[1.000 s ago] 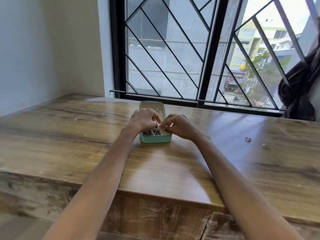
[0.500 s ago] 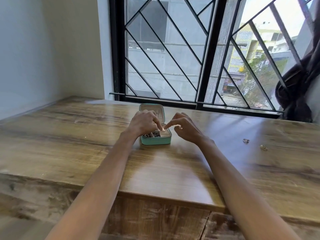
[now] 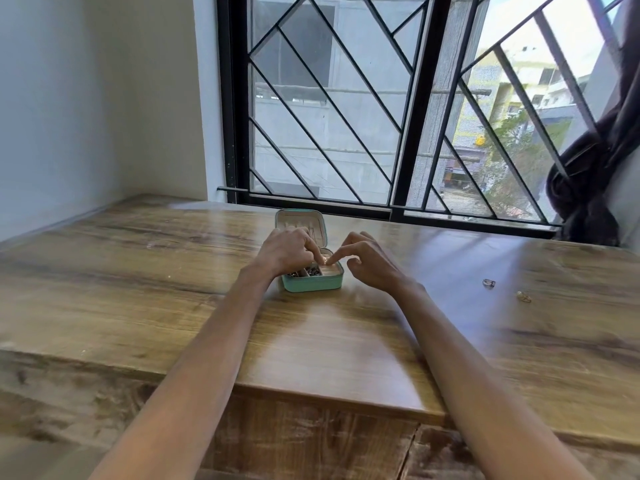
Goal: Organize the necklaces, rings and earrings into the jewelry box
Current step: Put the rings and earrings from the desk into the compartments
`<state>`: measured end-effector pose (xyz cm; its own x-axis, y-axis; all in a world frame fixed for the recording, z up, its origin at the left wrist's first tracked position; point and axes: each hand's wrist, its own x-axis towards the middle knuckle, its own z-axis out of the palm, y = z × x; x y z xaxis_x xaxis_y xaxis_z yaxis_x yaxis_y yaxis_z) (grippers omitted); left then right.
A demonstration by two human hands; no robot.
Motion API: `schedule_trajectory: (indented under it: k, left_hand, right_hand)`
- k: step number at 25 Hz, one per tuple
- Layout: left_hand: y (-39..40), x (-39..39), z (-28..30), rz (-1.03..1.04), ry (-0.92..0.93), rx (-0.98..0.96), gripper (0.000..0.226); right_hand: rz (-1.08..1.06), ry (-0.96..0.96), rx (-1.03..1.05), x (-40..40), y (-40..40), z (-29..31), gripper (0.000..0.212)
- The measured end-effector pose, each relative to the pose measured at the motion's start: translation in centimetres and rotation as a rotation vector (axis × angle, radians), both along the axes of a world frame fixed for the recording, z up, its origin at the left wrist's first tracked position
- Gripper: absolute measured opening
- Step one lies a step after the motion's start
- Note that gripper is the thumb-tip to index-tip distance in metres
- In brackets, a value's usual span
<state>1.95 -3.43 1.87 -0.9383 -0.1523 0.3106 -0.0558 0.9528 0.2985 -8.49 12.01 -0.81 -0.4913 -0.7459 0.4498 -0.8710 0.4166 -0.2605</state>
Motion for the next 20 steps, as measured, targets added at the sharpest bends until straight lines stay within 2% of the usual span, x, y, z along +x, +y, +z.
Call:
schedule_trajectory:
  k: [5, 9, 14, 17, 20]
  left_hand:
    - [1.6, -0.5, 0.3, -0.010, 0.199, 0.082, 0.026]
    - [6.9, -2.4, 0.5, -0.097, 0.221, 0.024, 0.029]
    - [17.1, -7.8, -0.9, -0.218, 0.072, 0.035, 0.036]
    - [21.2, -11.1, -2.7, -0.256, -0.099, 0.126, 0.039]
    - [22.9, -13.4, -3.5, -0.244, -0.100, 0.166, 0.044]
  right_hand:
    - [-0.102, -0.049, -0.184, 0.4, 1.5, 0.7, 0.042]
    - [-0.321, -0.071, -0.277, 1.0, 5.4, 1.7, 0.031]
    - [-0.662, -0.141, -0.135, -2.0, 14.9, 0.9, 0.037]
    - [-0.721, -0.149, -0.058, -4.1, 19.1, 0.2, 0.039]
    - [-0.738, -0.134, 0.077, -5.5, 21.2, 0.1, 0.041]
